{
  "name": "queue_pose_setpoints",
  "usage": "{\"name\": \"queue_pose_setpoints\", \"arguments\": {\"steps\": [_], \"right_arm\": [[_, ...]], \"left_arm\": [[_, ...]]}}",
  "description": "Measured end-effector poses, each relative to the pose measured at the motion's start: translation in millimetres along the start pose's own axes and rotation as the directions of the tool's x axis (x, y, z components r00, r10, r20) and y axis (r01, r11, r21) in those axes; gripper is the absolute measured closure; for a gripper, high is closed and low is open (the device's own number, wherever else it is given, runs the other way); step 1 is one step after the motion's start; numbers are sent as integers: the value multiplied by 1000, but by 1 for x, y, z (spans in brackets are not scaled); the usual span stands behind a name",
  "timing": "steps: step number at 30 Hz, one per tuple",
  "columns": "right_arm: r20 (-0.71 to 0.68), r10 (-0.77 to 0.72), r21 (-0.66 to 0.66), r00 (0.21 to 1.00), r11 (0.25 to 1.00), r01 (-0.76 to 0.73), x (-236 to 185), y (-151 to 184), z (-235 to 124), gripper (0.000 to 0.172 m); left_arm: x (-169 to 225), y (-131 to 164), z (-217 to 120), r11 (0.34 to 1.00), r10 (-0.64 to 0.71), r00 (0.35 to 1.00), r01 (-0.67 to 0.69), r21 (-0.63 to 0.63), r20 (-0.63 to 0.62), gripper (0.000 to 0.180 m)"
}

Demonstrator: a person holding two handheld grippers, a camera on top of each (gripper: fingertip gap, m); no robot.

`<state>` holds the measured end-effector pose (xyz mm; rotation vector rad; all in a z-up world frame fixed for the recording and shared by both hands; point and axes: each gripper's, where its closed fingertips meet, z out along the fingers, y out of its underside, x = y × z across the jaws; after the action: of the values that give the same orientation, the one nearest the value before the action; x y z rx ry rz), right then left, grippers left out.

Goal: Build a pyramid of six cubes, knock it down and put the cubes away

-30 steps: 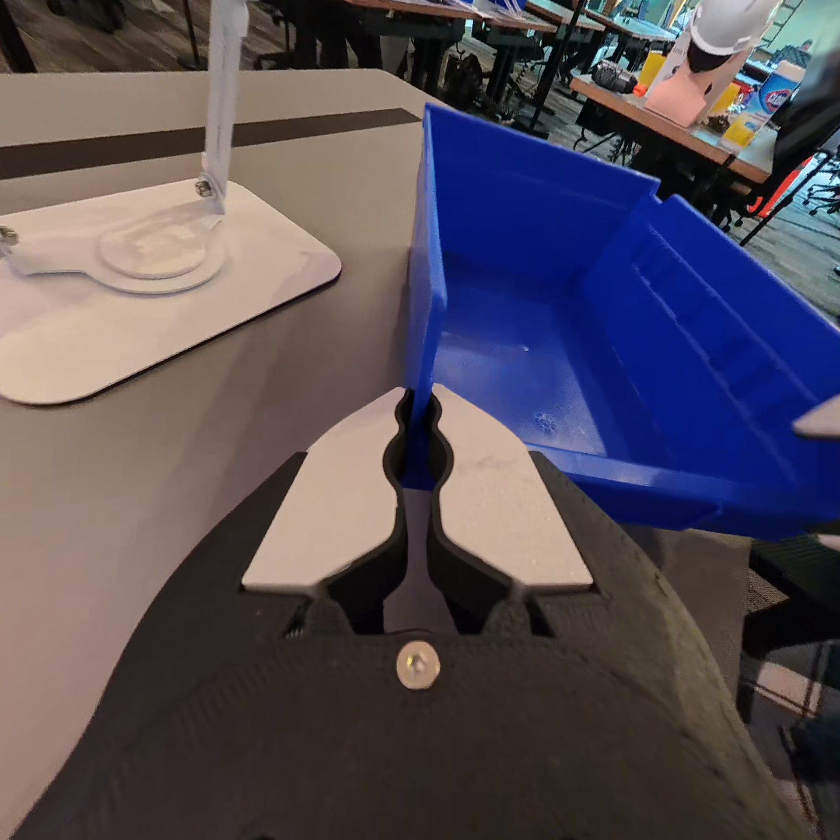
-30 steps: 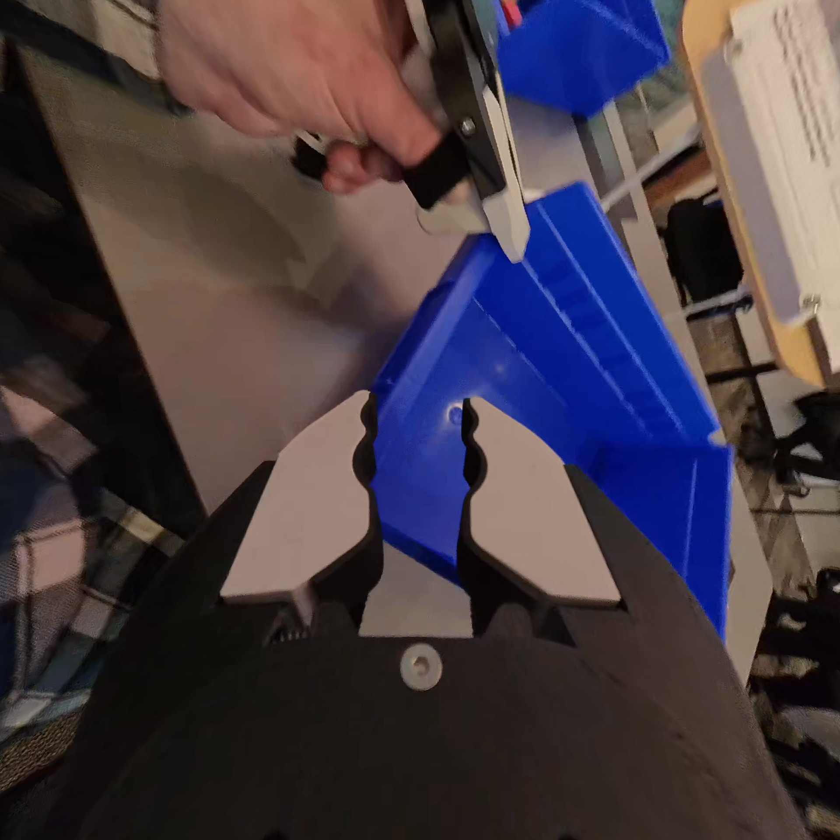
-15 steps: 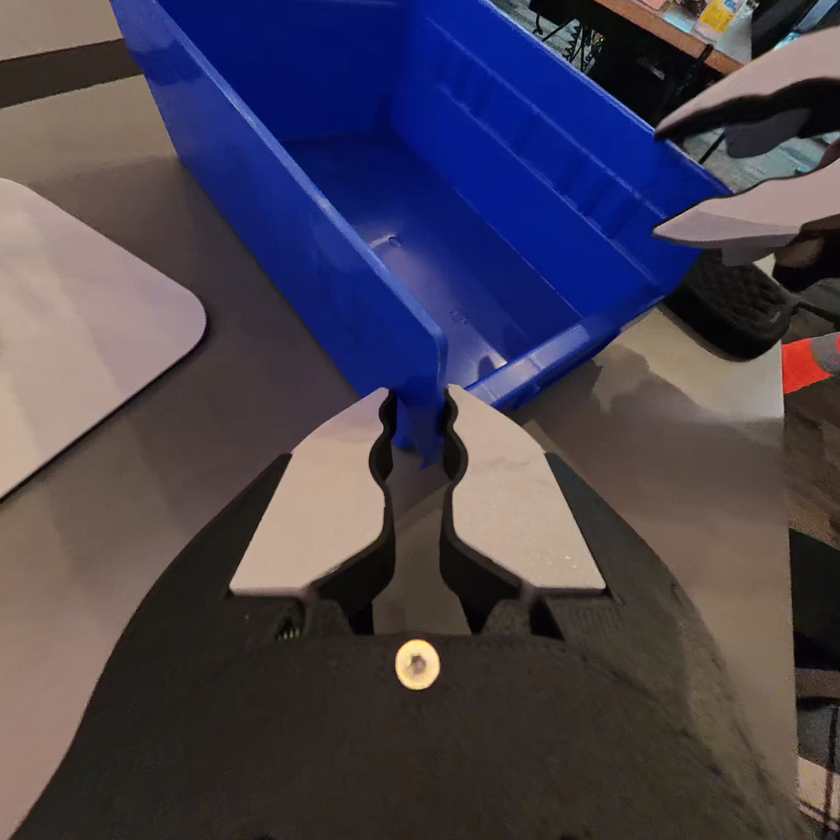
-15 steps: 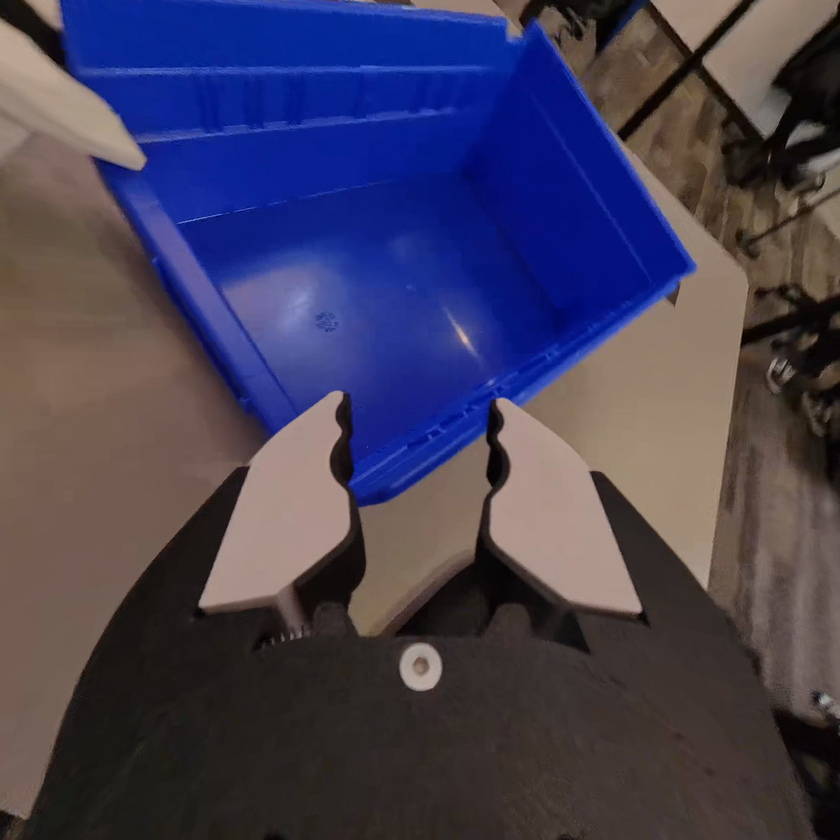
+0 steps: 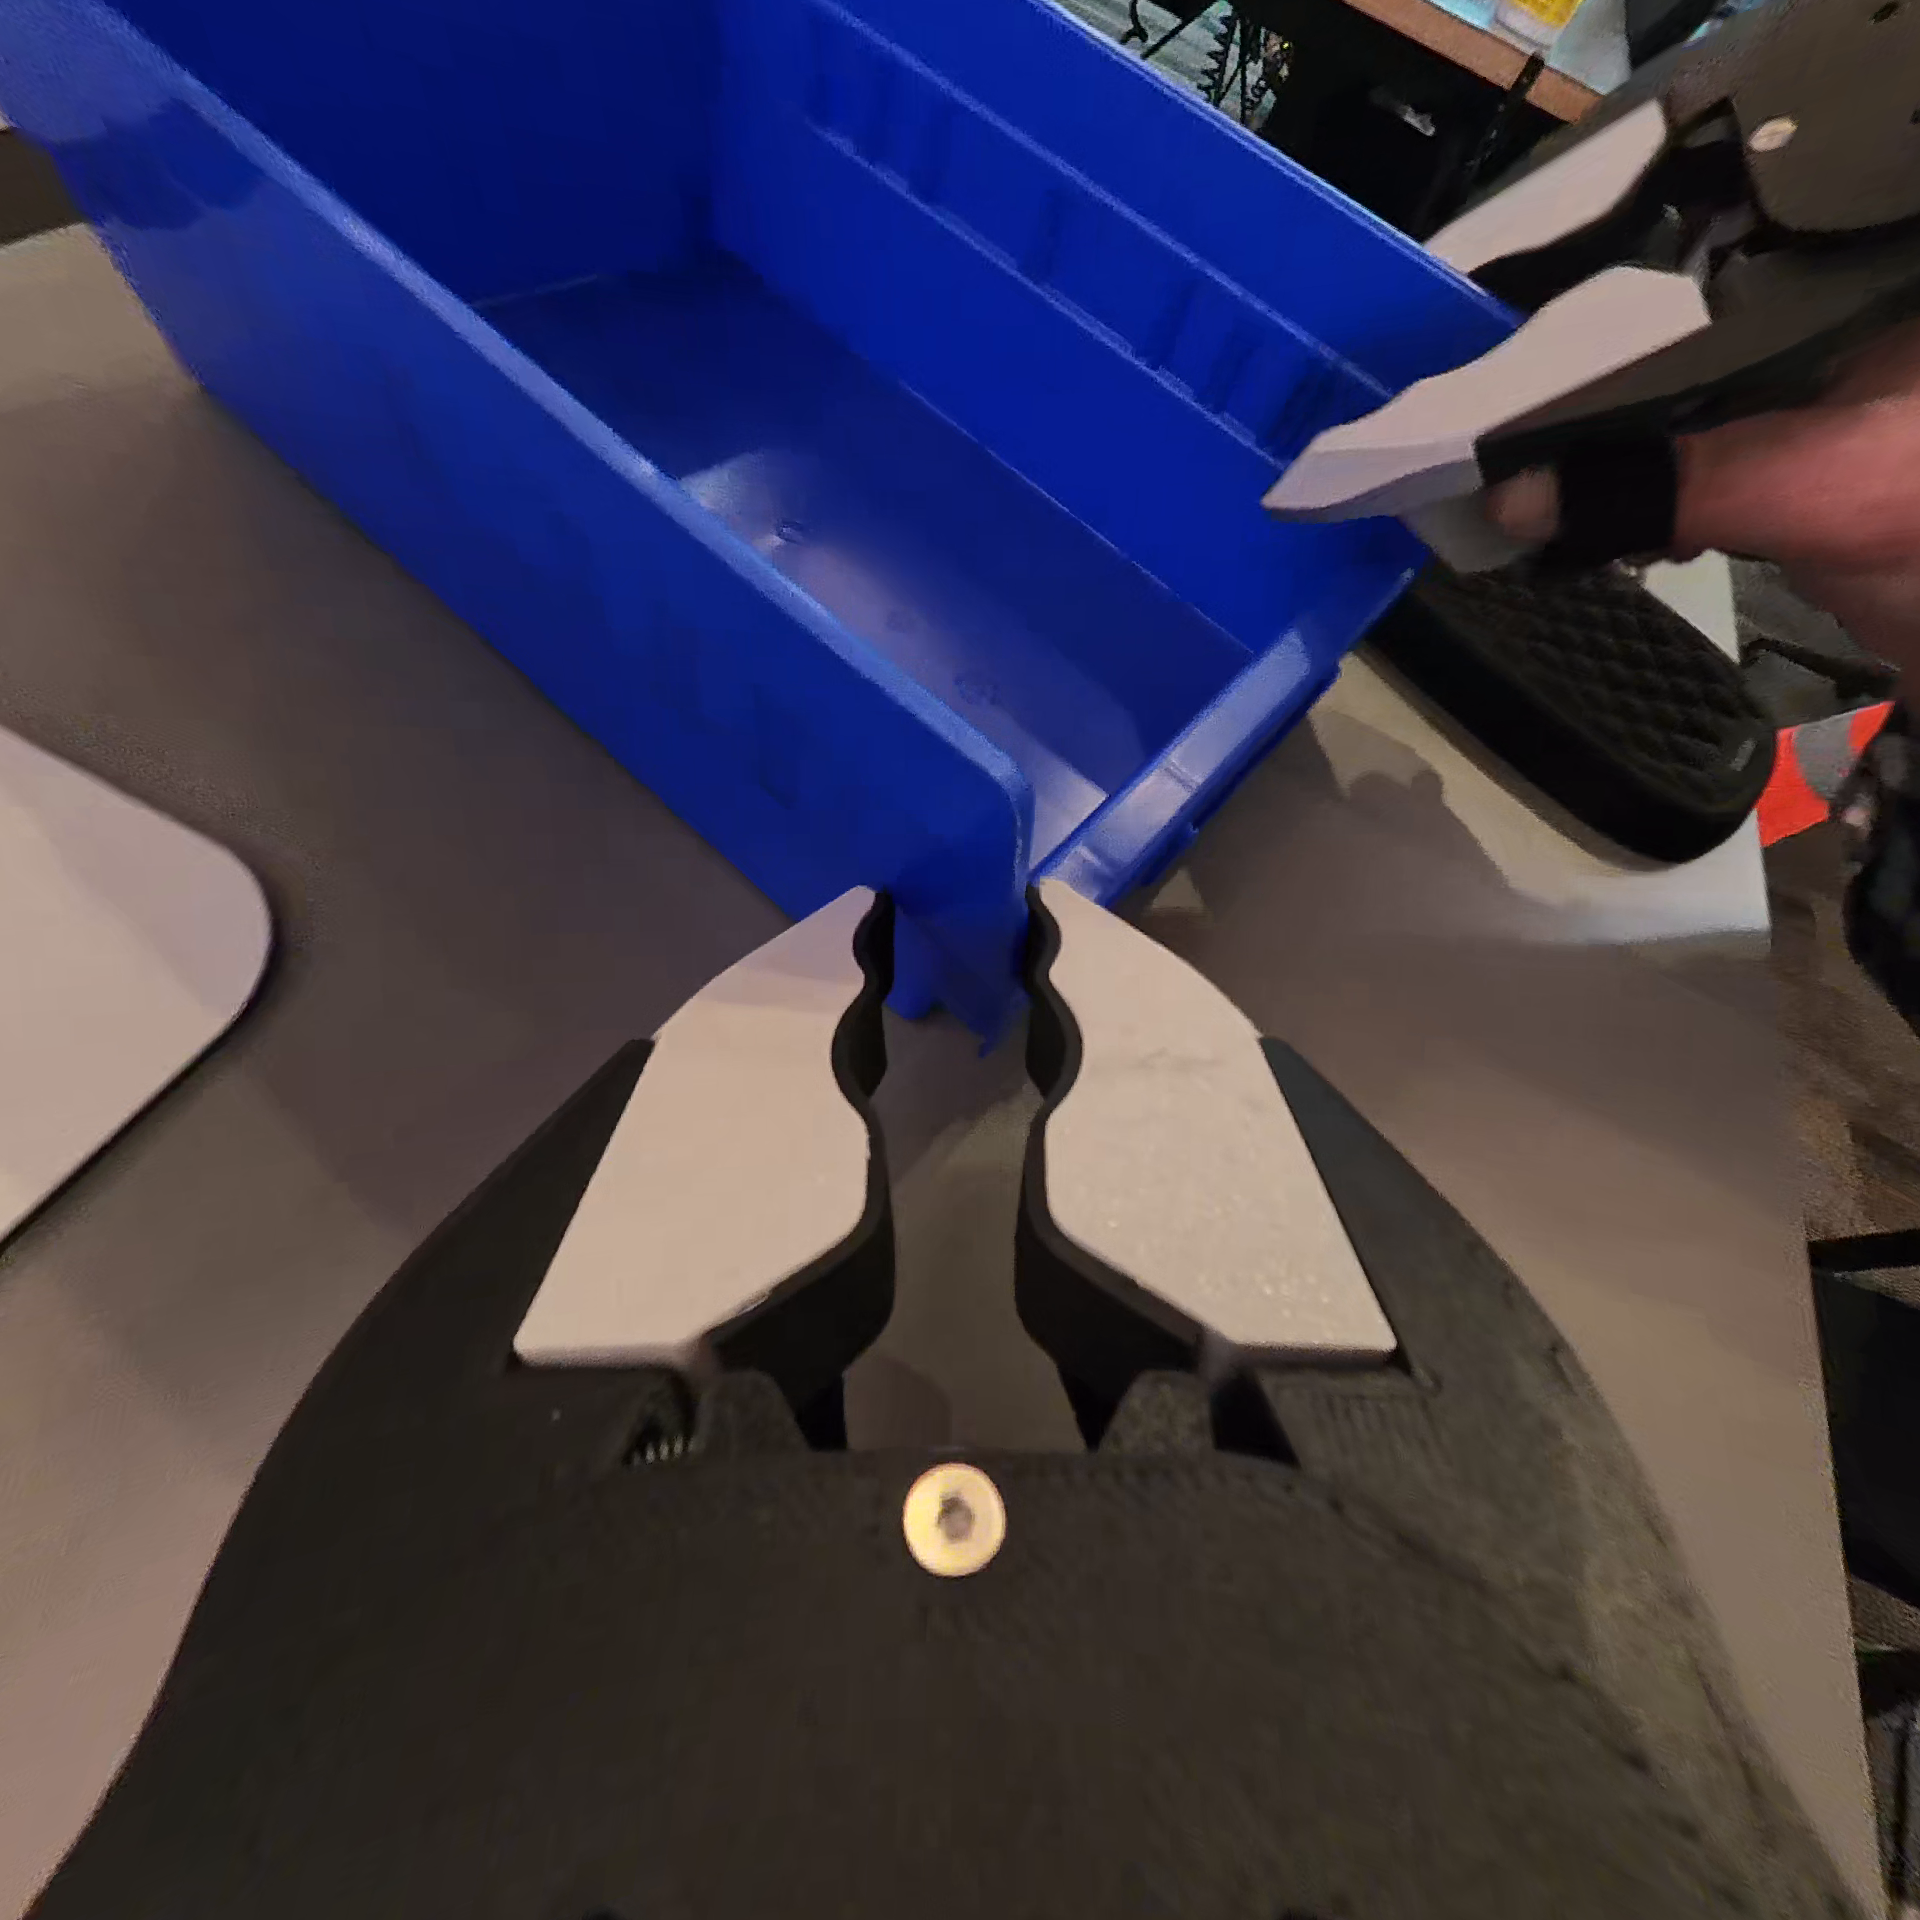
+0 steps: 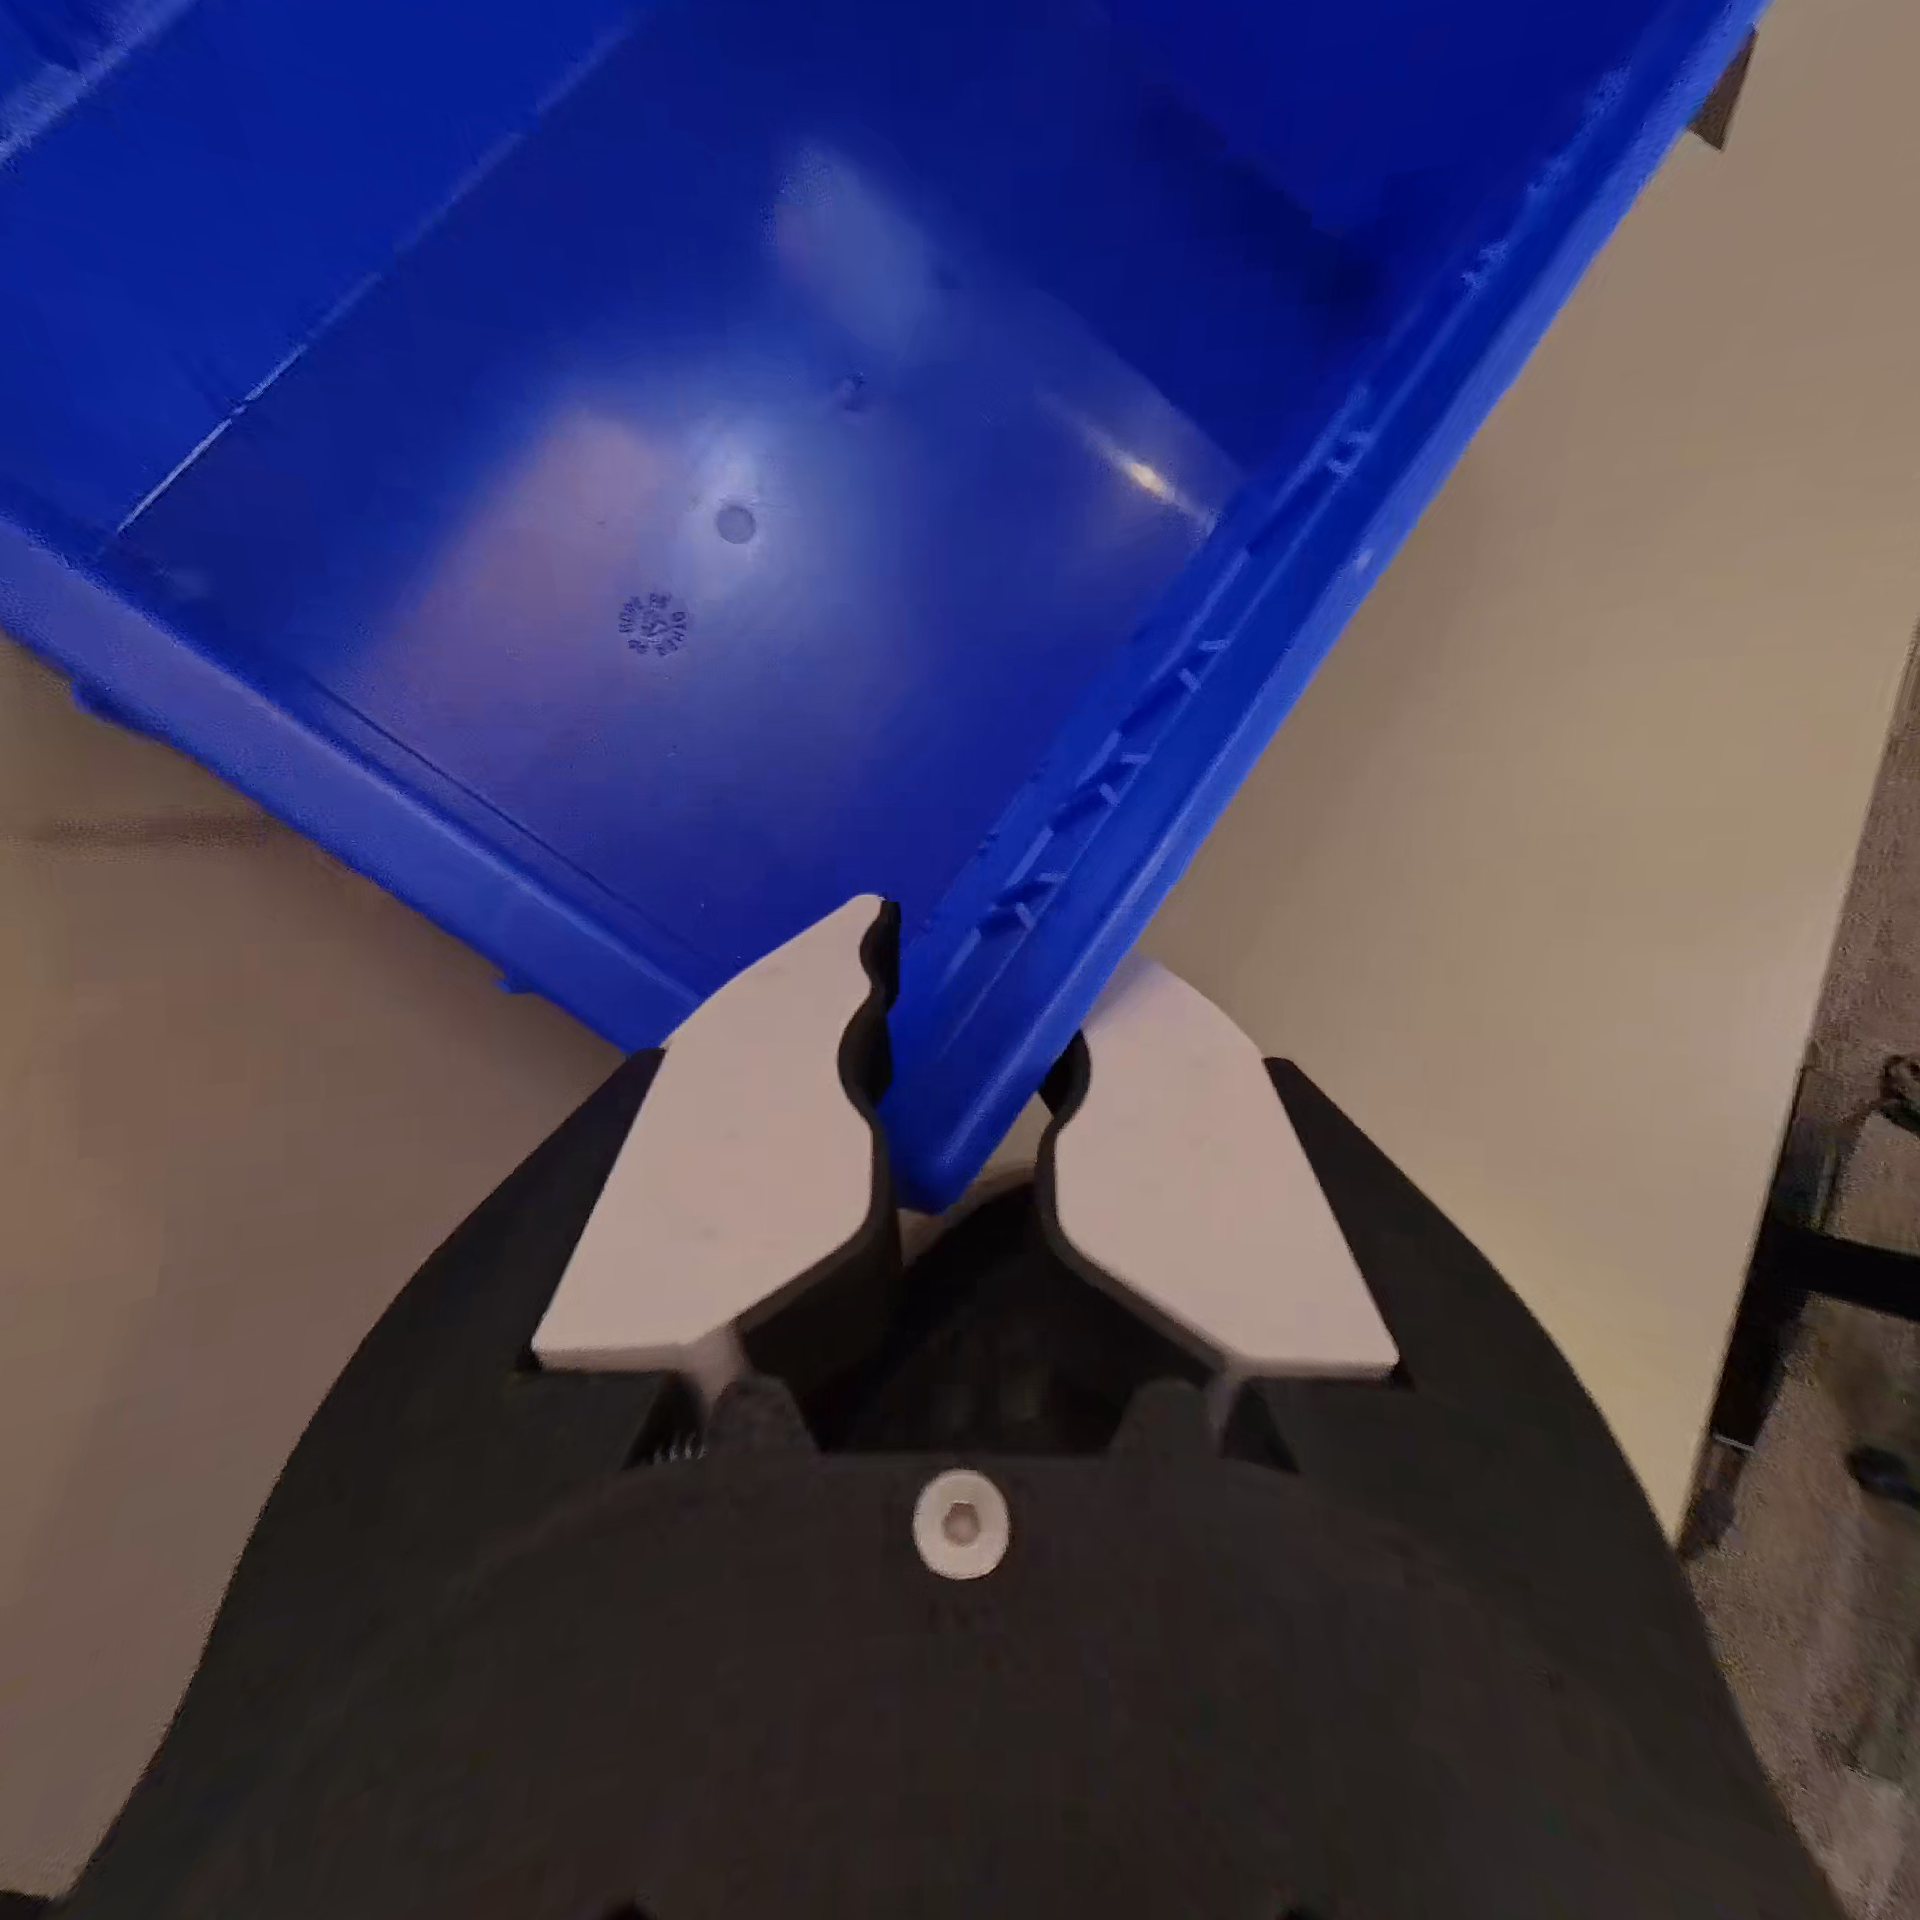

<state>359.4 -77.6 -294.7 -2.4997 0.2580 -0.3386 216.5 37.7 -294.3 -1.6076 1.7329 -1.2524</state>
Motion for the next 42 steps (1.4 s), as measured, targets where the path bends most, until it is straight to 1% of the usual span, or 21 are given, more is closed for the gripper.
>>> {"name": "queue_pose_setpoints", "arguments": {"steps": [3,5,9,13,19,26,27,28,30,31,33,35,38,41,42], "right_arm": [[-12,5,-45,1000,999,-6,38,-4,13,156],[17,37,-50,999,998,-37,65,-8,22,163],[62,83,-64,995,995,-79,110,-15,38,165],[53,110,-63,992,992,-107,144,-20,50,165],[25,152,-33,988,988,-151,177,-32,66,165],[12,160,-17,987,987,-160,191,-47,79,164],[4,170,-2,985,985,-170,192,-48,78,145],[-7,186,22,982,982,-186,194,-50,74,132],[-39,182,71,982,981,-179,195,-54,58,126],[-64,165,94,984,983,-159,192,-56,47,123],[-125,113,158,986,983,-93,181,-65,19,123],[-138,63,217,988,976,-32,154,-75,-7,125],[-82,-29,289,996,956,51,91,-89,-32,132],[12,-123,317,992,942,113,18,-95,-36,137],[53,-151,332,987,935,125,-8,-98,-35,140]], "left_arm": [[9,-10,23,1000,0,1000,0,-5,-30,156],[16,-19,41,1000,2,999,-2,-10,-44,154],[25,-37,76,1000,-6,997,6,-13,-72,152],[18,-56,107,1000,-24,997,23,-15,-76,152],[-6,-80,137,998,-65,995,66,10,-70,154],[-28,-94,149,996,-74,996,76,42,-57,155],[-29,-94,147,995,-81,995,84,55,-63,155],[-29,-97,141,994,-68,996,73,82,-54,151],[-27,-98,126,997,14,1000,-14,82,5,127],[-24,-97,117,995,52,998,-54,82,25,120],[-14,-89,93,991,99,995,-101,84,23,118],[-6,-77,64,988,125,992,-126,90,16,119],[-7,-49,16,983,170,985,-172,66,43,128],[-17,-21,-40,978,199,976,-204,54,86,133],[-24,-12,-60,976,207,971,-213,44,119,137]]}}
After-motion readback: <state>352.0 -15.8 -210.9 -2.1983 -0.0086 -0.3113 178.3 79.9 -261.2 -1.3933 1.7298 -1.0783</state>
